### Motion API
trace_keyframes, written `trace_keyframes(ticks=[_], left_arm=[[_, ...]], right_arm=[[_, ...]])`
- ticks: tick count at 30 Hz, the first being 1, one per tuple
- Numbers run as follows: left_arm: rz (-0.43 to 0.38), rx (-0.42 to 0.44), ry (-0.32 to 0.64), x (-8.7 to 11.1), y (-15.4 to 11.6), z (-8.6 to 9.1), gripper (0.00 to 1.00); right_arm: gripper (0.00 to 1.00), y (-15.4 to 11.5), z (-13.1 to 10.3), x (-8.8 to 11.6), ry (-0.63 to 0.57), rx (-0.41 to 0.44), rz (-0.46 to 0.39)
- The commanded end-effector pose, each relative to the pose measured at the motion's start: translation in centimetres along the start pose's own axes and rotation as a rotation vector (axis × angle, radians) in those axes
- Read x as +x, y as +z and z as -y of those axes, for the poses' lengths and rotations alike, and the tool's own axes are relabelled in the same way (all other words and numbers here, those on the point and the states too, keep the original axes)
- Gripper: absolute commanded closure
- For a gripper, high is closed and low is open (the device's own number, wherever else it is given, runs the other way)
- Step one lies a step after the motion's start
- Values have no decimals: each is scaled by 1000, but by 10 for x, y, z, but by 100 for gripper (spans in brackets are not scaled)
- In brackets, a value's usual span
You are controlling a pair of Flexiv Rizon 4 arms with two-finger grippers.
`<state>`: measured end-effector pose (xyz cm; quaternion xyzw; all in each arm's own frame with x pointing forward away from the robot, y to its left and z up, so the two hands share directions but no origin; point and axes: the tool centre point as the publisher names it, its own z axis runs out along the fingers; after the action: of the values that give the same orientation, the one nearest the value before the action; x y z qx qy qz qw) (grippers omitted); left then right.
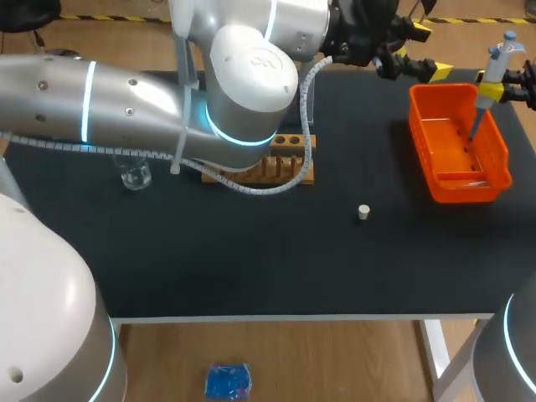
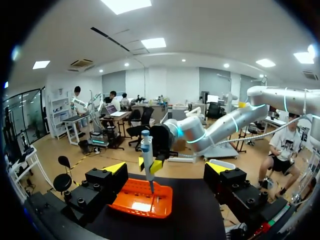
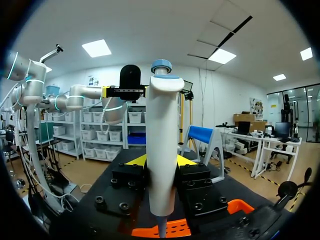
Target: Invert the test tube, pick up the pipette, mount the tip to pipette, aspirate from beaker and dispense into the tube, eject the tip, return the pipette, and cap with the stopper.
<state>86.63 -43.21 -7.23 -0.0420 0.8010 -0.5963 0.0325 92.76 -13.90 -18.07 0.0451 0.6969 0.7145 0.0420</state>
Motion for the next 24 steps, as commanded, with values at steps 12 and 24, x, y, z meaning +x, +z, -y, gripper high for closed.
trace_keyframes(ticks=[12,24], left_arm=[[-140,-55,131,-2,-41,-8,0],[-152,-17,173,26,-85,-50,0]], right_arm=[[100,0,-1,1,0,3,2],[100,0,-1,1,0,3,2]])
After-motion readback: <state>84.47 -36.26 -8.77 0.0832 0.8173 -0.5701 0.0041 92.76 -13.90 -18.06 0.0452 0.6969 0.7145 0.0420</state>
